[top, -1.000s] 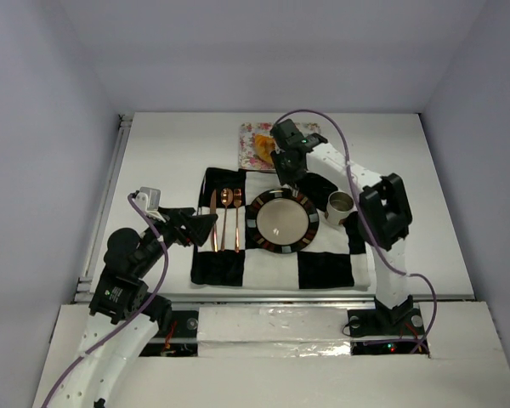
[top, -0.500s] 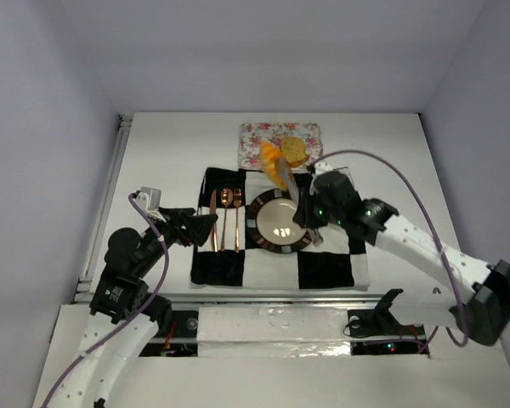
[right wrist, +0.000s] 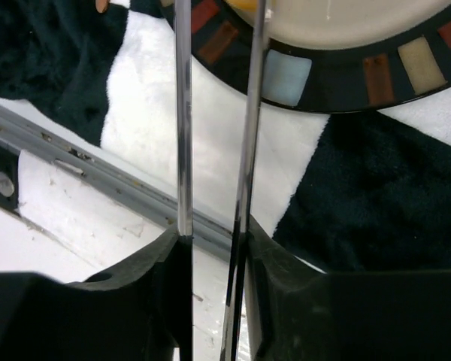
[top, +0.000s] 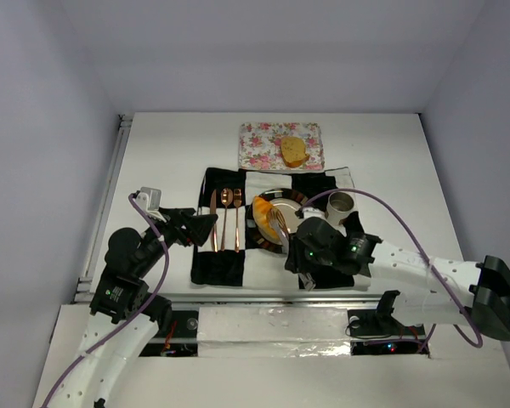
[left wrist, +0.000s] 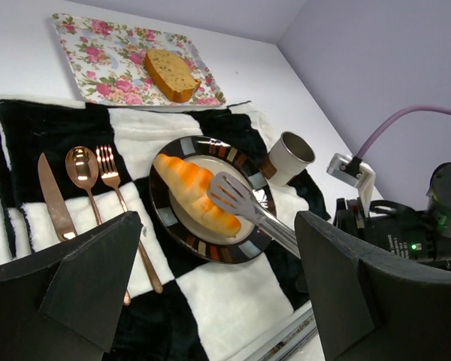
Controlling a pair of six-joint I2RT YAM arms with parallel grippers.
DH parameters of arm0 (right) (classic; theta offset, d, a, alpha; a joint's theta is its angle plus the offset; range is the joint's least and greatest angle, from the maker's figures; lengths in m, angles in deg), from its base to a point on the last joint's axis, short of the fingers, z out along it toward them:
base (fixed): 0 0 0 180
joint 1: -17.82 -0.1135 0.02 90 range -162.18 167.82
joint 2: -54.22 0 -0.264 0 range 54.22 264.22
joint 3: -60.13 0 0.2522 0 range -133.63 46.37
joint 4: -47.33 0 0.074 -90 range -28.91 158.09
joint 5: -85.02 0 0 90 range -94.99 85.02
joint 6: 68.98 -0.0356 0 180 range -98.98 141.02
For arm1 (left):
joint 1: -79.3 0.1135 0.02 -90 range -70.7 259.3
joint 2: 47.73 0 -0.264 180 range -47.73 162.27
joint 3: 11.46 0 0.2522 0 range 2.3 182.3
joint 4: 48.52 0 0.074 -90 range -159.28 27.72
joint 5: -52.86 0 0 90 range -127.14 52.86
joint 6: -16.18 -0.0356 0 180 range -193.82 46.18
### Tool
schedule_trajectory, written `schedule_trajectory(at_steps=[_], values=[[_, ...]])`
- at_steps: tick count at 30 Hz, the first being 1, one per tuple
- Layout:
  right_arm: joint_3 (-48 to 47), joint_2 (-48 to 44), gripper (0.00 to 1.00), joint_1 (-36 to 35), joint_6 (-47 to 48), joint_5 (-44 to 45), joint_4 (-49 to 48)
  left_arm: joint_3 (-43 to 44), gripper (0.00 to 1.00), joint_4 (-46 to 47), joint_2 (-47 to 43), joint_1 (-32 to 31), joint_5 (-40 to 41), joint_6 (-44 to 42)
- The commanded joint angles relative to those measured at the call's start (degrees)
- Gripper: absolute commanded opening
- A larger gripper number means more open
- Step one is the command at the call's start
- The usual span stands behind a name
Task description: Place the bread
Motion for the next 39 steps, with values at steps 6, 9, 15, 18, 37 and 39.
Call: schedule_trajectory(at_steps=[6,9,15,18,37,39], values=[[-3.02,-1.93,0.59,-1.29,-1.95,4.8,-6.26,-0.33,0.81,2.55,-0.02,-0.21,-0.05,-0.05],[-4.77,-3.51,0.59,-1.29,-1.69,7.52,-5.48,-0.33,0.81,2.55,-0.19,-0.21,-0.23,-0.14],[-11.53,-1.58,0.52,3.79,3.22,9.12,-4.15,-0.42,0.81,2.81,-0.37,-0.21,-0.76,-0.05],[-14.88,2.61,0.5,13.43,9.02,4.22,-4.42,-0.42,0.81,2.81,-0.63,-0.21,-0.76,-0.14],[-49.6,44.47,0.46,40.9,24.85,-15.84,5.96,-0.68,0.81,3.25,-3.0,0.32,-1.63,-0.14],[-50.3,46.75,0.46,40.9,25.47,-17.77,6.48,-0.59,0.81,3.34,-2.92,0.32,-1.9,-0.14]])
